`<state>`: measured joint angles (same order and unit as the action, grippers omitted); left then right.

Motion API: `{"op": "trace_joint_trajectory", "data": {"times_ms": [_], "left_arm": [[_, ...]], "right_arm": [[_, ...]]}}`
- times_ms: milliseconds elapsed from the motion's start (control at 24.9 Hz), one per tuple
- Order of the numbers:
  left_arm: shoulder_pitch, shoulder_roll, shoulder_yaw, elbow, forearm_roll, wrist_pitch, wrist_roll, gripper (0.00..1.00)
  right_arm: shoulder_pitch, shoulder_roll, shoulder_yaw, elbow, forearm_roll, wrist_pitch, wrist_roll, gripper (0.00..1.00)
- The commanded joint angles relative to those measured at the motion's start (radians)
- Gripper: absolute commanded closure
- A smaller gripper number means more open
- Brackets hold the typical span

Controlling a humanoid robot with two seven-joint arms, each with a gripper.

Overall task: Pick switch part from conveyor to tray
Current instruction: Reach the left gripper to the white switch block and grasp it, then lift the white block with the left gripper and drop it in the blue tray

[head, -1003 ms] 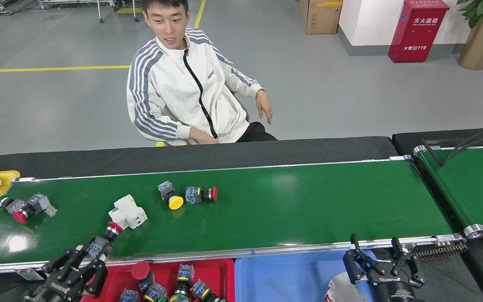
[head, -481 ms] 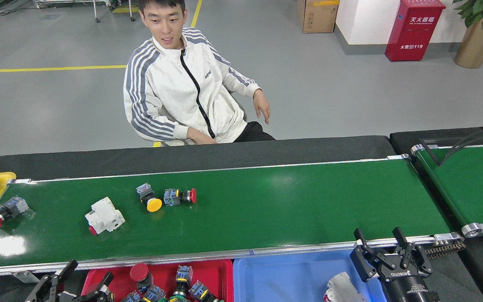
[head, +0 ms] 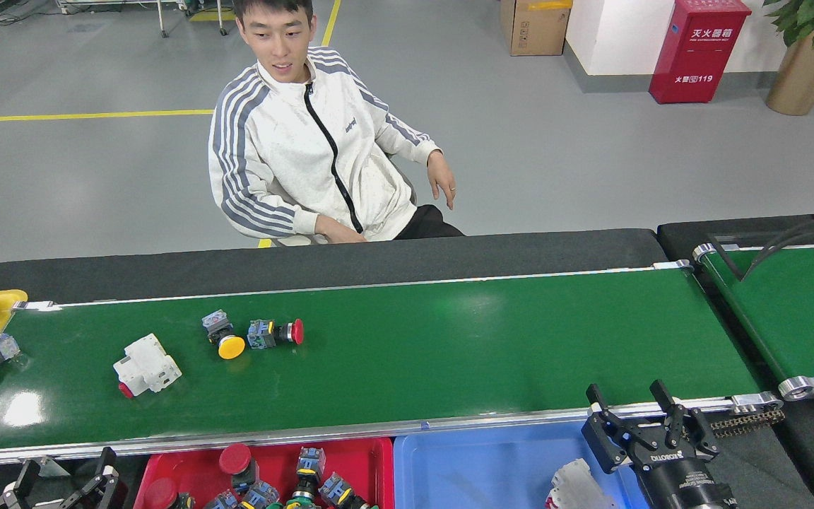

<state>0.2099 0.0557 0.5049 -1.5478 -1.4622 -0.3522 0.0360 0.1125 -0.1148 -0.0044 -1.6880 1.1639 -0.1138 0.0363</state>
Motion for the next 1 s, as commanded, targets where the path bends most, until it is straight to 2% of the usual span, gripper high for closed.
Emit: {"op": "trace_joint_trajectory", "data": {"times_ms": [0,201,361,802,963], "left_arm": [[-0.026,0.018,-0.005,-0.009,-0.006,0.010,-0.010,0.00],[-0.175,0.052,-0.023,0.083,-0.026,0.062,-0.113,0.00],[-0.280,0.095,-0.063,0.193,-0.047,0.093,-0.117,0.00],[-0.414,0.153,-0.077,0.407,-0.049,0.102,-0.126,0.00],[-0.455,0.194,-0.077,0.499,-0.049,0.150,-0.126,0.00]], "right_arm": [[-0.014,-0.003,-0.003,-0.012,-0.003,-0.013,0.002,0.00],[-0.020,-0.003,0.001,-0.010,-0.001,-0.043,0.000,0.00],[-0.025,0.003,0.004,-0.009,-0.001,-0.047,0.002,0.00],[-0.025,0.009,0.027,0.002,0.002,-0.047,0.002,0.00],[-0.028,-0.003,0.027,0.002,0.002,-0.050,0.000,0.00]]}}
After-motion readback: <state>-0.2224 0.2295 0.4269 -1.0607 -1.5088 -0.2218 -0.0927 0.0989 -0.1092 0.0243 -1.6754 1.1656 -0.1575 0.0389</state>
